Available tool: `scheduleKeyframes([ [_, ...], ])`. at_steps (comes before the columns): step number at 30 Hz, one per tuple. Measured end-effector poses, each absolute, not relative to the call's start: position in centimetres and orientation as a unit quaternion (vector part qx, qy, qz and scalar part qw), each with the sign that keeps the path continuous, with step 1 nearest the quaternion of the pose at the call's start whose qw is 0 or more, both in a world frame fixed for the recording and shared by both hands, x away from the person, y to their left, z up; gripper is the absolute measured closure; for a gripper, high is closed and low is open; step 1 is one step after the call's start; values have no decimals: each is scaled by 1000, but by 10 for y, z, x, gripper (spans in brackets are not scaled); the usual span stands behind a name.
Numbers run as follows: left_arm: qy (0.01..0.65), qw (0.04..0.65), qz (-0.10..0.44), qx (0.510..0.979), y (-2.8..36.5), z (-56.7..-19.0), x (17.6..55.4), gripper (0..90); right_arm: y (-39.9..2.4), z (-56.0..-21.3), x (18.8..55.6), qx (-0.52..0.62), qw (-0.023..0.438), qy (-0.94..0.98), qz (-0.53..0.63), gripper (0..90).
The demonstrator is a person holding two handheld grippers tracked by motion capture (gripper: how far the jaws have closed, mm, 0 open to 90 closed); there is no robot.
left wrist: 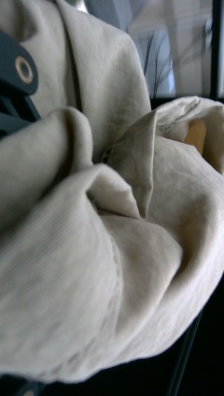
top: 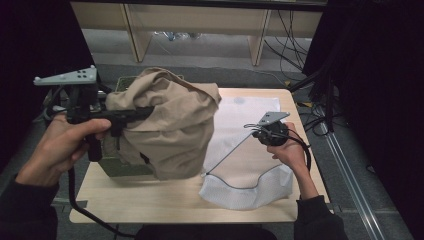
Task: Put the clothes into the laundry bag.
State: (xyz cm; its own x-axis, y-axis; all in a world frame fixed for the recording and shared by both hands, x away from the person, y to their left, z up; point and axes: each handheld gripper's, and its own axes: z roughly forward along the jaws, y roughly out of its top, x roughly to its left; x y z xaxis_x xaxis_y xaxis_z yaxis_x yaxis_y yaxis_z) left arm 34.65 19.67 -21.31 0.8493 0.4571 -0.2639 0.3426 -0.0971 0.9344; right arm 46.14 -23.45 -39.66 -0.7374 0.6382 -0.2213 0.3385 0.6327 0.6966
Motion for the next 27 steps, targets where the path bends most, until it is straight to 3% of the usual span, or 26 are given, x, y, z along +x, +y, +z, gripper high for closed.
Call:
scheduleKeyframes([
  [2,257,619,12,742,180,-219,341,640,-235,-397,461,276,230,876,323,895],
  [11,209,599,-45,772,125,-252,330,639,-233,-397,460,274,227,877,323,895],
  [19,192,600,-101,770,73,-287,347,636,-233,-396,459,273,223,875,330,894],
  [27,239,555,-133,786,24,-356,385,630,-238,-393,459,276,217,872,340,895],
])
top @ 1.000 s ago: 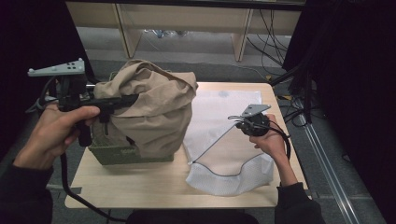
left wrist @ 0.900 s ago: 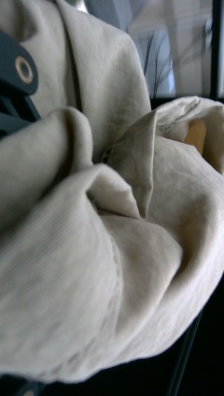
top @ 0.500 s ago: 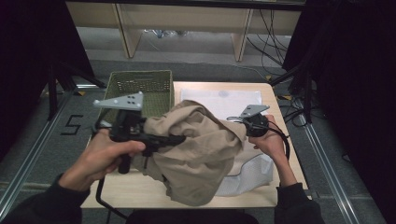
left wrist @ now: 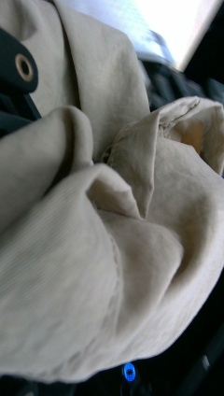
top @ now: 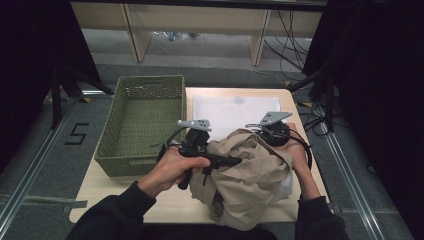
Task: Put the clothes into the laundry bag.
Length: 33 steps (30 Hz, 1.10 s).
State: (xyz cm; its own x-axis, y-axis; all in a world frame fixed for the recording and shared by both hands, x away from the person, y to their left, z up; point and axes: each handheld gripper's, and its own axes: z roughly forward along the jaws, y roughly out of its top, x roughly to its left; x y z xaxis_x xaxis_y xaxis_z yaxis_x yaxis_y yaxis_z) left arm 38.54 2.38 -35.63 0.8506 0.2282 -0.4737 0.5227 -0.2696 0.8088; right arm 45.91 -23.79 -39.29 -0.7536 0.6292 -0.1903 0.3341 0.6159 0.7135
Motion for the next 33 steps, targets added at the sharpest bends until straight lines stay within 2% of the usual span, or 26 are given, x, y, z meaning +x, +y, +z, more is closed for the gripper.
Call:
scheduleKeyframes([
  [1,239,555,-133,786,24,-356,385,629,-239,-392,458,282,216,869,345,895],
  [4,278,518,-121,800,12,-396,403,628,-242,-390,459,272,219,870,349,896],
  [5,278,518,-121,800,12,-396,403,627,-242,-390,459,272,219,870,349,896],
  [6,286,501,-92,811,7,-411,408,626,-244,-389,458,277,220,868,347,896],
  [9,292,487,-73,820,2,-419,411,626,-243,-388,458,275,222,870,345,896],
  [10,291,465,-40,835,-2,-423,412,624,-241,-389,458,271,220,871,345,896],
  [11,293,450,-18,843,-4,-424,411,624,-239,-389,457,271,218,872,344,896],
  [16,292,439,17,850,-1,-419,412,623,-235,-388,455,259,220,876,342,896],
  [17,286,423,57,858,5,-409,412,623,-233,-385,452,262,214,877,342,897],
  [21,293,424,99,851,13,-391,414,624,-231,-379,448,257,219,875,346,898],
  [24,287,423,108,853,11,-392,416,624,-230,-376,447,252,223,874,351,898],
  [27,284,397,115,865,-6,-411,419,622,-227,-374,445,255,227,873,349,898],
  [29,272,380,91,879,-29,-438,419,613,-226,-376,445,253,224,876,343,898],
  [33,276,378,71,881,-42,-456,427,589,-229,-379,447,255,221,878,340,899],
])
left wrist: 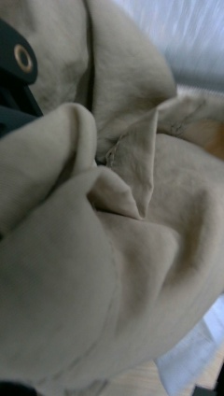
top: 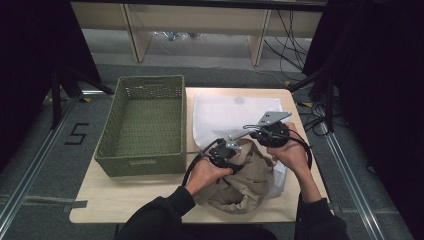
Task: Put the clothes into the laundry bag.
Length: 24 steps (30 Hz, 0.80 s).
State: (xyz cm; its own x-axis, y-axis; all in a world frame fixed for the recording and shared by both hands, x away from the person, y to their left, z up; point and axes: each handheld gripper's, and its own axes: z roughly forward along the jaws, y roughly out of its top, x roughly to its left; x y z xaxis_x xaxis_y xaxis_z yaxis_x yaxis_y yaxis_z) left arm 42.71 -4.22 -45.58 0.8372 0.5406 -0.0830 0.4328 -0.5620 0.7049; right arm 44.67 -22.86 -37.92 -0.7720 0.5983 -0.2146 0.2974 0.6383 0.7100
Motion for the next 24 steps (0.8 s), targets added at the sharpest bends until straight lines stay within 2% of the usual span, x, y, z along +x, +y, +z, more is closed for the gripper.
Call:
scheduleKeyframes([
  [1,276,378,71,881,-42,-456,427,586,-229,-379,447,255,221,878,340,899],
  [2,303,393,55,867,-38,-457,437,585,-230,-381,446,264,217,876,339,898],
  [5,313,397,59,861,-33,-457,443,563,-230,-382,445,258,215,880,336,898],
  [12,328,402,58,853,-22,-450,437,315,-230,-385,446,252,218,882,332,898],
  [14,319,410,67,852,-15,-441,430,313,-232,-386,446,257,217,881,333,897],
  [15,317,414,72,850,-12,-438,428,325,-233,-386,446,260,216,880,333,897],
  [17,303,414,73,855,-9,-437,426,456,-232,-386,446,263,213,880,333,897],
  [18,296,412,74,859,-10,-438,426,456,-232,-386,446,263,213,880,333,897],
  [19,282,411,72,864,-16,-441,425,562,-229,-387,445,262,209,882,330,897],
  [20,282,411,72,864,-16,-441,425,597,-228,-386,444,261,213,882,329,897],
  [24,251,396,66,881,-39,-451,422,635,-223,-385,443,248,215,884,332,897],
])
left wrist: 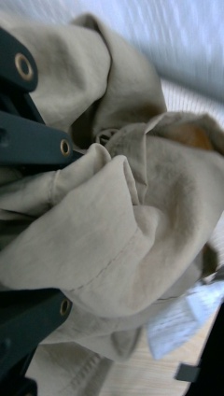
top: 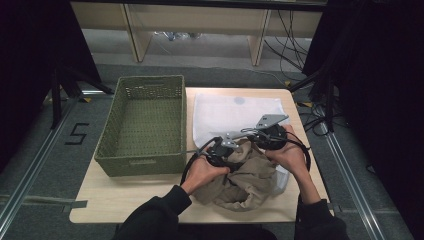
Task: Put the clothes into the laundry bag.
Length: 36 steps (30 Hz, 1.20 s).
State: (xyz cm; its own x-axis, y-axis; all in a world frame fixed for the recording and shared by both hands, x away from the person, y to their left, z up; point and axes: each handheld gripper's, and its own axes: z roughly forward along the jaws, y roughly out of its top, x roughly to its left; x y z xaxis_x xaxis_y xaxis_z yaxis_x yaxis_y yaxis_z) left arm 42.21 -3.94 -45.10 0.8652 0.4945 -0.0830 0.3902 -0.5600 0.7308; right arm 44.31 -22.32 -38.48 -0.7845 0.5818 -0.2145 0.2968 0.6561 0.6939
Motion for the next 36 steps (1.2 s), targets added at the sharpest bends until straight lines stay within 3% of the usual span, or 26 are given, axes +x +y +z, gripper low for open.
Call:
scheduleKeyframes([
  [4,257,379,80,885,-42,-457,430,638,-222,-384,441,252,210,885,332,898],
  [8,311,391,70,864,-32,-466,442,612,-220,-384,436,234,212,890,328,898],
  [11,308,391,81,864,-29,-463,437,474,-220,-384,434,241,209,891,324,898],
  [12,310,388,88,863,-26,-459,432,474,-220,-385,435,241,210,891,321,898],
  [14,309,391,107,860,-19,-451,426,324,-222,-387,436,242,211,890,322,898],
  [15,312,392,119,857,-14,-446,423,324,-222,-388,437,237,207,892,323,898],
  [17,314,396,152,850,0,-435,419,236,-222,-389,437,246,201,892,322,898],
  [21,339,386,136,847,8,-440,433,155,-220,-389,437,242,206,892,321,897],
  [25,338,377,105,856,6,-453,449,151,-220,-389,437,240,203,893,321,896],
  [27,354,389,56,849,4,-462,456,175,-220,-390,437,242,201,893,321,897],
  [29,342,403,24,848,3,-463,456,393,-220,-391,437,246,204,890,324,896],
  [30,328,403,37,854,1,-458,450,580,-221,-390,437,242,202,893,322,897],
  [31,303,391,51,867,0,-454,446,634,-221,-390,438,241,205,893,320,897],
  [36,282,413,49,865,-18,-443,425,705,-216,-389,435,237,204,893,323,897],
])
